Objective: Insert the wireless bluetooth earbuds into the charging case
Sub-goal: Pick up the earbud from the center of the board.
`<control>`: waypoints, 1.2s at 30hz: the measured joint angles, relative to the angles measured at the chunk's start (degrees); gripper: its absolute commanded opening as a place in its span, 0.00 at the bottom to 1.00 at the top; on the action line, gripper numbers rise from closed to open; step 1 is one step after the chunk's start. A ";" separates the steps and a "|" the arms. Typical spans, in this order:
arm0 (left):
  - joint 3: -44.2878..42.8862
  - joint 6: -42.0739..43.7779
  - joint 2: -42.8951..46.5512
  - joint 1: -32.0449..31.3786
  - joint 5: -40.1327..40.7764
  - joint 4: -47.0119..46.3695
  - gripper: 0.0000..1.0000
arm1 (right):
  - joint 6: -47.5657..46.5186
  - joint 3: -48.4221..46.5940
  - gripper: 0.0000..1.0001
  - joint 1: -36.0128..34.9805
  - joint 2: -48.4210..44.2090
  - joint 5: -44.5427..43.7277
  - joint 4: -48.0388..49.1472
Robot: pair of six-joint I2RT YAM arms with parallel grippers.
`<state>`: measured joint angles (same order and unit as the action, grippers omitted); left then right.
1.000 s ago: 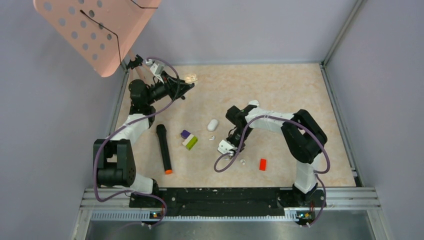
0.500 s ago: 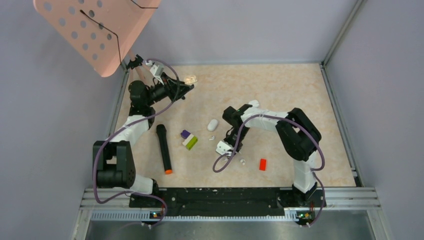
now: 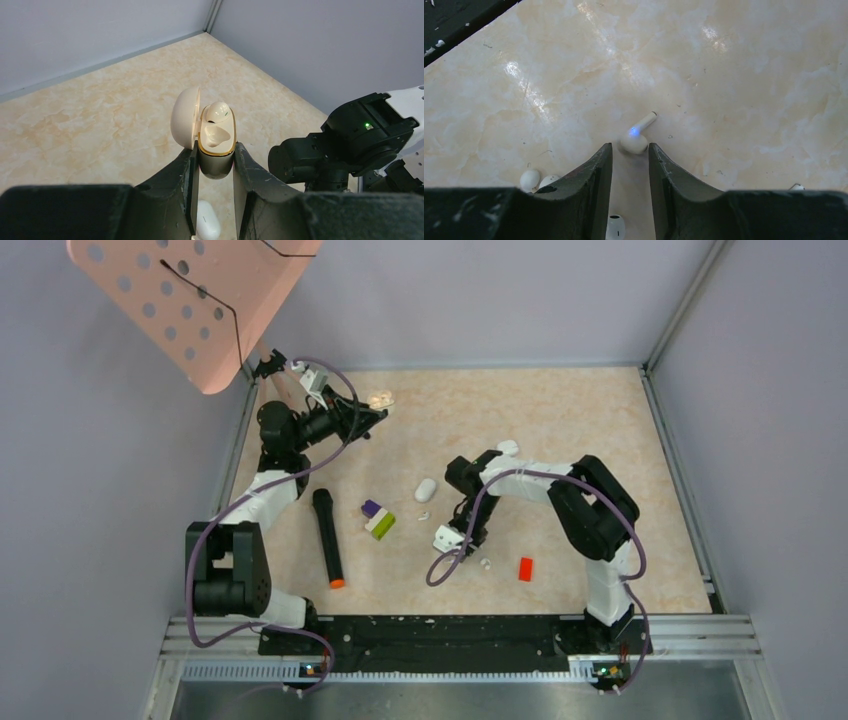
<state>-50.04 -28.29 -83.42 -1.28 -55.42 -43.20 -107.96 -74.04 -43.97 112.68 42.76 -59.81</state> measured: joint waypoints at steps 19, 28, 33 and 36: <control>0.02 0.83 0.02 0.00 0.44 1.38 0.00 | 2.82 0.13 0.23 -0.94 0.46 0.63 1.49; 0.02 1.05 0.02 0.00 0.44 1.66 0.00 | 6.75 0.02 0.00 -0.94 0.66 1.05 1.53; 0.02 1.01 -0.09 0.00 0.00 1.51 0.00 | 14.38 -3.37 0.00 -0.13 0.66 0.24 -0.39; 0.02 1.01 -0.92 0.00 -1.36 -0.28 0.00 | 21.00 -9.97 0.00 1.20 0.66 0.52 -2.93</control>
<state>-50.02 -27.29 -84.33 -1.28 -56.77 -43.48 -86.96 -84.01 -42.76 113.34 43.29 -62.74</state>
